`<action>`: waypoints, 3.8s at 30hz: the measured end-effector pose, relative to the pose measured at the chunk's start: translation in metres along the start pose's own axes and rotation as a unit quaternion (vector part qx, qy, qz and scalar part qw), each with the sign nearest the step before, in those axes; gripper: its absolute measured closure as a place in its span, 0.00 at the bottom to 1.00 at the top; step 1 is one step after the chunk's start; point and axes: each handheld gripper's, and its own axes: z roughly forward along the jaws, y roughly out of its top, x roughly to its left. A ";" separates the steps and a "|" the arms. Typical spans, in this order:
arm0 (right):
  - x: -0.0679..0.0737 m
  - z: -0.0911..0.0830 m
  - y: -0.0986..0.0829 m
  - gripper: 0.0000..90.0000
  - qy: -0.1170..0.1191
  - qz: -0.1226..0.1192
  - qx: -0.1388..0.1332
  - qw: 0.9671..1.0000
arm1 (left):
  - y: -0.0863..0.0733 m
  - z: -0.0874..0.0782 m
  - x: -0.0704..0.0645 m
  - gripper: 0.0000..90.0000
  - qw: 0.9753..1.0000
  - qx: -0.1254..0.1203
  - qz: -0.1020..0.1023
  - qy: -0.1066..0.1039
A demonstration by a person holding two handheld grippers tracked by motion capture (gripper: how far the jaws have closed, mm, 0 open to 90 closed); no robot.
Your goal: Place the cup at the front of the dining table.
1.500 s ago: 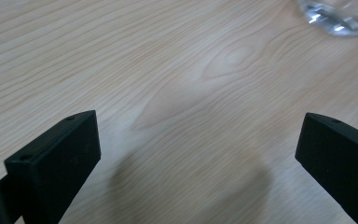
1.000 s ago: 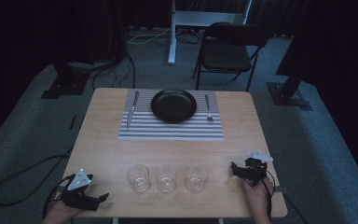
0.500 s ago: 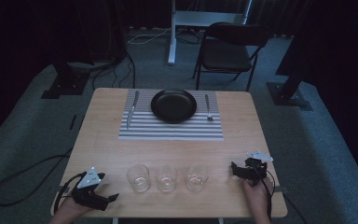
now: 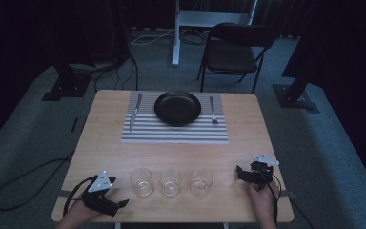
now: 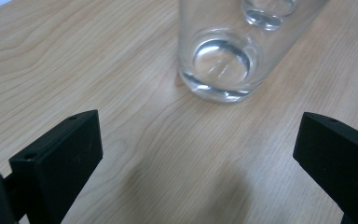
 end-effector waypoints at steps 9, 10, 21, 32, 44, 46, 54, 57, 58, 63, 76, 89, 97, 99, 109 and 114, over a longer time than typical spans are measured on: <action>0.000 0.000 0.000 0.13 0.000 0.000 0.000 1.000 | 0.011 0.012 -0.007 0.02 1.000 -0.003 0.011 -0.019; 0.000 0.000 0.000 0.13 0.000 0.000 0.000 1.000 | 0.012 0.013 -0.008 0.02 1.000 -0.004 0.012 -0.019; 0.000 0.000 0.000 0.13 0.000 0.000 0.000 1.000 | 0.024 0.023 -0.012 0.02 0.999 -0.019 0.020 -0.023; 0.000 0.000 0.000 0.13 0.000 0.000 0.000 1.000 | 0.032 0.036 -0.020 0.02 0.999 -0.046 0.016 -0.006; 0.000 0.000 0.000 0.13 0.000 0.000 0.000 1.000 | 0.031 0.047 -0.027 0.02 0.998 -0.066 -0.013 0.011; 0.000 0.000 0.000 0.13 0.000 0.000 0.000 1.000 | 0.032 0.048 -0.028 0.02 0.996 -0.078 -0.016 0.025; 0.000 0.000 0.000 0.13 0.000 0.000 0.000 1.000 | 0.032 0.050 -0.033 0.13 0.994 -0.099 -0.016 0.035; 0.000 0.000 0.000 0.13 0.000 0.000 0.000 1.000 | 0.031 0.049 -0.033 0.15 0.993 -0.110 -0.021 0.043; 0.000 0.000 0.000 0.13 0.000 0.000 0.000 1.000 | 0.031 0.049 -0.033 0.16 0.992 -0.114 -0.020 0.047; 0.000 0.000 0.000 0.13 0.000 0.000 0.000 1.000 | 0.032 0.050 -0.035 0.16 0.992 -0.116 -0.020 0.048; 0.000 0.000 0.000 0.13 0.000 0.000 0.000 1.000 | 0.035 0.053 -0.036 0.22 0.992 -0.104 -0.029 0.060; 0.000 0.000 0.000 0.13 0.000 0.000 0.000 1.000 | 0.039 0.052 -0.039 0.23 0.994 -0.083 -0.026 0.064; 0.000 0.000 0.000 0.13 0.000 0.000 0.000 1.000 | 0.043 0.048 -0.041 0.23 0.995 -0.081 -0.023 0.059; 0.000 0.000 0.000 0.13 0.000 0.000 0.000 1.000 | 0.043 0.048 -0.040 0.23 0.994 -0.081 -0.025 0.061; 0.000 0.000 0.000 0.14 0.000 -0.001 0.000 1.000 | 0.045 0.042 -0.034 0.23 0.993 -0.080 -0.038 0.072; 0.000 -0.001 -0.001 0.14 0.000 -0.001 0.000 1.000 | 0.046 0.041 -0.029 0.23 0.993 -0.078 -0.043 0.078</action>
